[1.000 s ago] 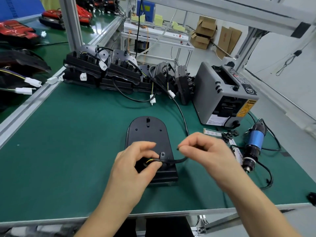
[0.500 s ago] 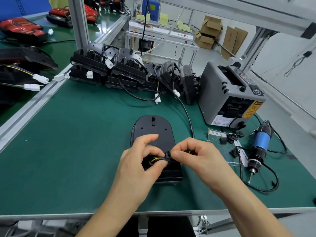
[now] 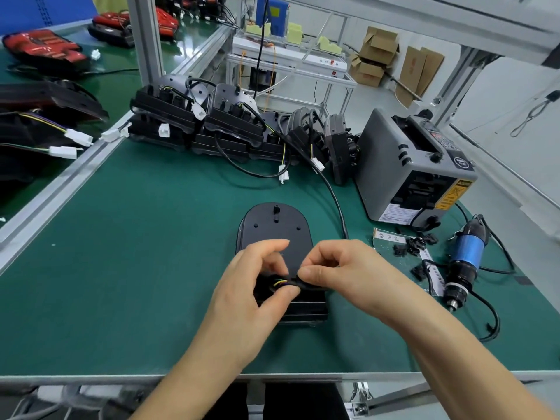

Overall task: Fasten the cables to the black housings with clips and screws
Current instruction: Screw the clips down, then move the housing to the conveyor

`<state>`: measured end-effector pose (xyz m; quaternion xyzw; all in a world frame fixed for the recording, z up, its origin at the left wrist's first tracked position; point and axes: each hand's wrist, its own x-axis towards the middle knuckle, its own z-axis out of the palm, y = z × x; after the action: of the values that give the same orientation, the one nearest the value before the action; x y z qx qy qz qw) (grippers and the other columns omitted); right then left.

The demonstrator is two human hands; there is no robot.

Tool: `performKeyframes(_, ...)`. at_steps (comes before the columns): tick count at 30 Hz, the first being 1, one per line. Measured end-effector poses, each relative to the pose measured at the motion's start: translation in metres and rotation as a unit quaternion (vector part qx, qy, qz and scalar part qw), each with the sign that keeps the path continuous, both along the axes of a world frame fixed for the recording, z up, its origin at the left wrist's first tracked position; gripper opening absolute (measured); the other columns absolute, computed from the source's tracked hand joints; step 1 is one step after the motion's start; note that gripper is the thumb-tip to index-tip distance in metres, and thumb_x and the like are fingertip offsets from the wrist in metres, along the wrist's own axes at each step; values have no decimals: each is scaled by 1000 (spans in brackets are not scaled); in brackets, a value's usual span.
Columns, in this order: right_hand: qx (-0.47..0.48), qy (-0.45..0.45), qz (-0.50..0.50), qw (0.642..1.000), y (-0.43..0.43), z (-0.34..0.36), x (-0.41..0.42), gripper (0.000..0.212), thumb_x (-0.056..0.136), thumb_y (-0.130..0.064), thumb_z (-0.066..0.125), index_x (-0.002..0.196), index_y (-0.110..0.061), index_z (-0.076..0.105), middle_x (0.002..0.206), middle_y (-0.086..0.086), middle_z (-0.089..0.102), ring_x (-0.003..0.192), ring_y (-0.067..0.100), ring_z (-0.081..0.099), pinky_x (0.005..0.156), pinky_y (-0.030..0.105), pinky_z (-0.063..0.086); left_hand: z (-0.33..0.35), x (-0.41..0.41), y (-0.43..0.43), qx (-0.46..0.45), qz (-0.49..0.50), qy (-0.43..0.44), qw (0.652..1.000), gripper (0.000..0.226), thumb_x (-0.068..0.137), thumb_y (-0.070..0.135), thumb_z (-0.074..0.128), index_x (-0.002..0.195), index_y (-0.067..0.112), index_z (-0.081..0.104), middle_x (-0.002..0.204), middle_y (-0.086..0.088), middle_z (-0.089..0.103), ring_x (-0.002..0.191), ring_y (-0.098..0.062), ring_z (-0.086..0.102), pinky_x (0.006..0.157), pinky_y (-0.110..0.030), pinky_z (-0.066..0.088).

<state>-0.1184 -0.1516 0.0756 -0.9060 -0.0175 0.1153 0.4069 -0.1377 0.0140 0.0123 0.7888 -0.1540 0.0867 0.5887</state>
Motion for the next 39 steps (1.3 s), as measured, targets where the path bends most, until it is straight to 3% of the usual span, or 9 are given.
performKeyframes(4, 55, 24, 20, 998, -3, 3, 3, 14, 80, -14, 72, 69, -21, 67, 64, -12, 62, 63, 1, 53, 64, 11, 43, 0, 6, 16, 35, -18, -41, 998, 23, 77, 39, 57, 97, 31, 63, 105, 20, 54, 113, -8, 49, 90, -6, 32)
performKeyframes(7, 65, 57, 41, 995, -6, 6, 6, 14, 80, -12, 72, 70, -21, 69, 65, -12, 62, 64, 2, 54, 66, 12, 43, -2, 7, 17, 44, -29, -67, 996, 19, 80, 35, 54, 85, 25, 68, 101, 17, 61, 119, -9, 47, 96, -9, 31)
performKeyframes(15, -47, 90, 88, 991, -3, 13, 20, 12, 78, -24, 74, 67, -27, 69, 65, -16, 65, 62, -4, 53, 64, 14, 40, -4, 11, 14, 59, -41, -104, 992, 13, 83, 24, 53, 79, 24, 66, 93, 15, 62, 117, -11, 44, 100, -13, 29)
performKeyframes(19, -102, 107, 119, 982, -1, 19, 28, 12, 78, -30, 74, 68, -26, 67, 60, -18, 60, 56, -7, 49, 56, 9, 36, -5, 10, 13, 59, -35, -115, 991, 13, 83, 22, 53, 80, 25, 65, 91, 16, 62, 116, -11, 44, 101, -13, 28)
performKeyframes(24, -188, 128, 170, 959, 4, 29, 41, 13, 79, -36, 73, 71, -26, 67, 65, -17, 61, 67, 1, 53, 71, 24, 44, -5, 11, 13, 59, -34, -115, 991, 13, 84, 23, 53, 80, 24, 66, 92, 16, 62, 116, -10, 44, 101, -13, 28)
performKeyframes(27, -238, 141, 209, 938, 10, 35, 49, 14, 79, -39, 72, 73, -28, 67, 61, -24, 61, 61, -9, 53, 66, 16, 39, -6, 10, 15, 59, -36, -107, 992, 14, 84, 26, 53, 81, 25, 67, 94, 15, 61, 119, -11, 43, 100, -13, 29)
performKeyframes(32, -304, 169, 252, 903, 23, 43, 61, 16, 78, -42, 72, 77, -27, 68, 72, -17, 62, 78, 4, 57, 75, 22, 44, -6, 10, 16, 62, -37, -93, 993, 11, 84, 24, 58, 81, 25, 69, 93, 15, 61, 120, -13, 42, 98, -12, 30)
performKeyframes(35, -319, 188, 268, 890, 29, 46, 64, 17, 80, -42, 70, 75, -27, 64, 73, -15, 58, 71, 0, 52, 66, 19, 44, -5, 10, 16, 64, -35, -83, 994, 11, 81, 16, 62, 80, 24, 70, 93, 15, 62, 120, -12, 43, 97, -12, 31)
performKeyframes(39, -311, 195, 265, 892, 26, 43, 64, 19, 82, -41, 70, 73, -26, 61, 69, -14, 53, 63, 1, 47, 64, 19, 45, 0, 8, 16, 71, -36, -82, 993, 13, 77, 36, 60, 78, 24, 66, 90, 16, 61, 114, -11, 46, 92, -12, 33)
